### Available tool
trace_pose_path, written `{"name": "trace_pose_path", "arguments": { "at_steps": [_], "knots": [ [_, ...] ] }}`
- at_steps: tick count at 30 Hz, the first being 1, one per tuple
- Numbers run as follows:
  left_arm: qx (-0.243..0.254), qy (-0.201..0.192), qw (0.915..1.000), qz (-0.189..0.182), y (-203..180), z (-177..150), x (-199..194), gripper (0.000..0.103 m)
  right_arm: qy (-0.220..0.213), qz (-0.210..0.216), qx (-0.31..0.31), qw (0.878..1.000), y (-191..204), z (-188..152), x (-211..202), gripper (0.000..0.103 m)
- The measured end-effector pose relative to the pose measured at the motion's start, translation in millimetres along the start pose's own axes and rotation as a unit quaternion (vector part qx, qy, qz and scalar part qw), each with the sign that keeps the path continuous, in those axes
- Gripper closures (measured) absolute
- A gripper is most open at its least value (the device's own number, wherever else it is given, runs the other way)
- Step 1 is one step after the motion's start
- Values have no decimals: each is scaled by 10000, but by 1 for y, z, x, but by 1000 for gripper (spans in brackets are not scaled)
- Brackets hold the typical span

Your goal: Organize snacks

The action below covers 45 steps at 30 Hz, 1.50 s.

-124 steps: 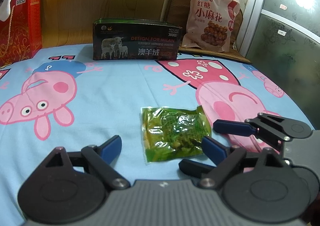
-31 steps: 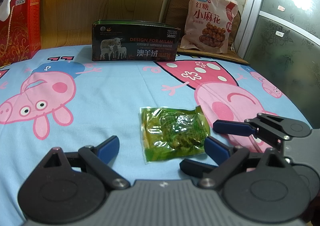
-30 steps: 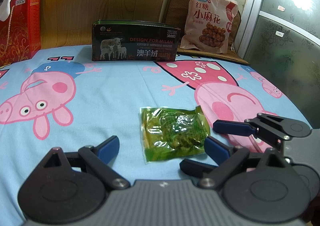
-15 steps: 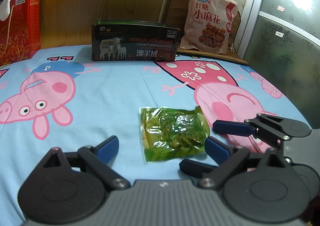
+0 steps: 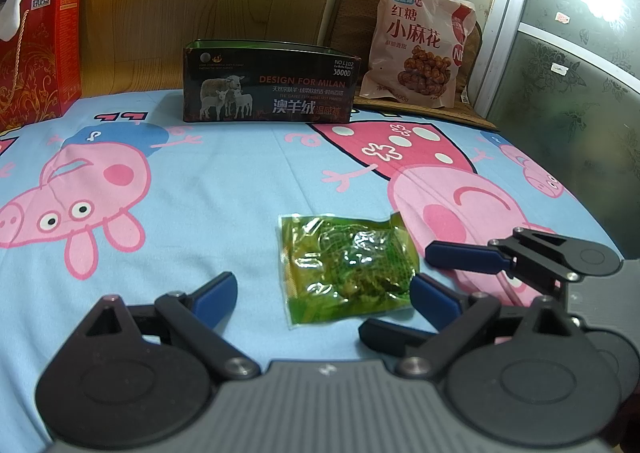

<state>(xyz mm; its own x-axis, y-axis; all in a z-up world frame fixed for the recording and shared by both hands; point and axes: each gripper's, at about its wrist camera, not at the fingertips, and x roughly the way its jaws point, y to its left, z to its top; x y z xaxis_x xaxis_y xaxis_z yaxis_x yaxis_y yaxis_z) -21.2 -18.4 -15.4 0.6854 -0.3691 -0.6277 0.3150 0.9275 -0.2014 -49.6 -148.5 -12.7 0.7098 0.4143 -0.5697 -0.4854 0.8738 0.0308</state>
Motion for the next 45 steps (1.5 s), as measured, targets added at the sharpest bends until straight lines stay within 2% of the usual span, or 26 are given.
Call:
{"name": "trace_pose_path", "arguments": {
  "at_steps": [45],
  "knots": [
    [-14, 9, 10000, -34, -2, 0, 4, 2, -36, 44, 104, 9999, 1, 1, -1, 25]
  ]
}}
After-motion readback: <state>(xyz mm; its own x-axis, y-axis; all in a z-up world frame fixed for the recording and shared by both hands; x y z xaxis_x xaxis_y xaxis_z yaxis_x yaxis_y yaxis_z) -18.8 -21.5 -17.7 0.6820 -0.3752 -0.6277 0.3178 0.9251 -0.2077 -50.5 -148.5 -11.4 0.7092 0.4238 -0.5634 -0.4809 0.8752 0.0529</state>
